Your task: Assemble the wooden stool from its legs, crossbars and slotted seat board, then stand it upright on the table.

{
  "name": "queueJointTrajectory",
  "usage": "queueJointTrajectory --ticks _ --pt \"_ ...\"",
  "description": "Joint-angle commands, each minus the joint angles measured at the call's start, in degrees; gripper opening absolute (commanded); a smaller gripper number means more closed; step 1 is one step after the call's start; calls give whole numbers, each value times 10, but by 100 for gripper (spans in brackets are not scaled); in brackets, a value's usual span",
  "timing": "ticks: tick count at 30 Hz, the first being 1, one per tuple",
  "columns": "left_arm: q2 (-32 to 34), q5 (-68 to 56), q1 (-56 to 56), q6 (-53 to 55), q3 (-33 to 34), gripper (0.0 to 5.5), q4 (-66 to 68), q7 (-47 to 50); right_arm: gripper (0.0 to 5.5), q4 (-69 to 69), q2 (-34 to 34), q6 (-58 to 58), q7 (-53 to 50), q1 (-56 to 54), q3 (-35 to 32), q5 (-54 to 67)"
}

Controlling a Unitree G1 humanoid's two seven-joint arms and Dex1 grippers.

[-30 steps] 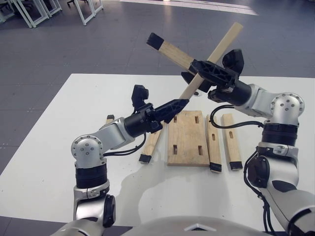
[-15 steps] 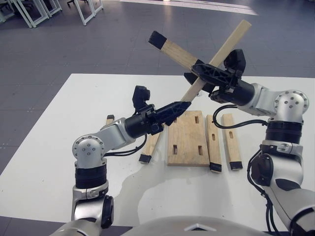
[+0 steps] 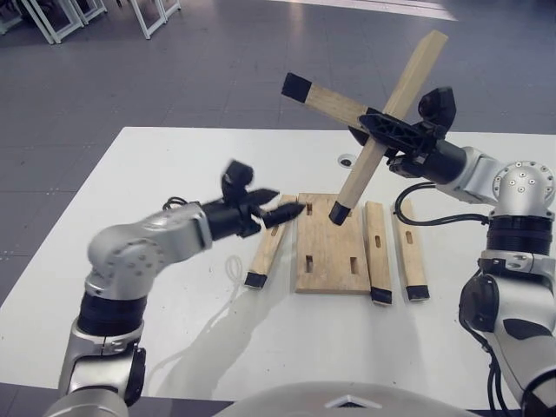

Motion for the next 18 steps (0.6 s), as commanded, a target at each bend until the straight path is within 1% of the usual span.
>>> queueJointTrajectory --ticks 1,3,5,8,12,14,16,18 --pt "41 182 -22 19 -188 417 -50 20 202 1 -7 -15 1 -11 -11 -6" --pt "35 227 -34 25 -217 417 -53 18 202 2 -6 -19 -4 -13 -16 -6" --pt "26 253 -37 30 -225 417 -58 5 202 0 -1 -23 -10 -10 -20 -7" --pt "9 274 -33 35 -223 417 -57 -6 202 -3 6 -28 -17 -4 -21 -9" --pt "-28 272 -22 49 -197 417 -53 -17 202 -8 12 -32 -23 4 -20 -10" --pt "-39 275 -17 54 -197 417 -49 -29 202 -7 12 -32 -24 5 -20 -9" --pt "-38 290 -14 51 -211 417 -41 -39 202 -5 12 -33 -25 3 -20 -8" --pt "-18 322 -17 38 -240 417 -28 -51 202 -1 14 -34 -25 -2 -22 -7"
